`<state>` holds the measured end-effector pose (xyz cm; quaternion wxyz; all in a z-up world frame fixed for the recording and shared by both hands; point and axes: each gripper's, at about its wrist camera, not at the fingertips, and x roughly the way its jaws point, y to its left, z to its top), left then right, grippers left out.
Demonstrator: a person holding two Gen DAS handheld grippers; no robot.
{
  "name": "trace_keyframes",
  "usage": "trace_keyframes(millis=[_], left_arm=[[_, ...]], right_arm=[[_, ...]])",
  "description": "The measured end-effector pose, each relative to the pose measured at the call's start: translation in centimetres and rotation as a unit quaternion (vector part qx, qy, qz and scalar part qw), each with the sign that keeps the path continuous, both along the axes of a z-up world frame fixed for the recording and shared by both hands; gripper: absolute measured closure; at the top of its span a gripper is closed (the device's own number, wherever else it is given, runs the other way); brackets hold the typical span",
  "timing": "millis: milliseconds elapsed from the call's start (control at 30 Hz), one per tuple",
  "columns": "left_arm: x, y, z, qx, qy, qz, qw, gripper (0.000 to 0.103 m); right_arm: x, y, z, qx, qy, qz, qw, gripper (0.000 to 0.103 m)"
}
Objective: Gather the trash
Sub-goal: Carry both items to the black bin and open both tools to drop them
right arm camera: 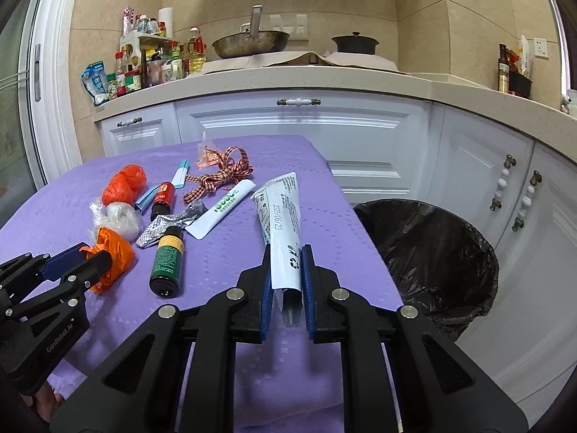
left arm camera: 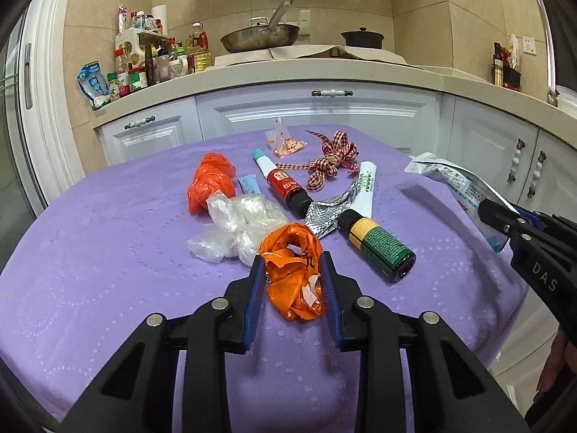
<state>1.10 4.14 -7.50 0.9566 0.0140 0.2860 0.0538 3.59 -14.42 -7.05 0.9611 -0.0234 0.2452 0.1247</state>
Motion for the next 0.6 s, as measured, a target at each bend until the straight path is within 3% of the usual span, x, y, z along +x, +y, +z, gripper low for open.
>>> trace_keyframes(millis=[300, 600], left_arm=[[-0.7, -0.7, 2.0, -0.007, -0.03, -0.009, 0.9995, 0.073], [1.4, -3.6, 3.9, -0.025, -0.049, -0.049, 0.9973, 0.073]], right_arm=[[-0.4, -1.7, 0.6, 0.006, -0.012, -0.024, 1.0, 0.089], [-0.1, -5.1, 1.6, 0.009, -0.026, -0.073, 0.997, 0.089]])
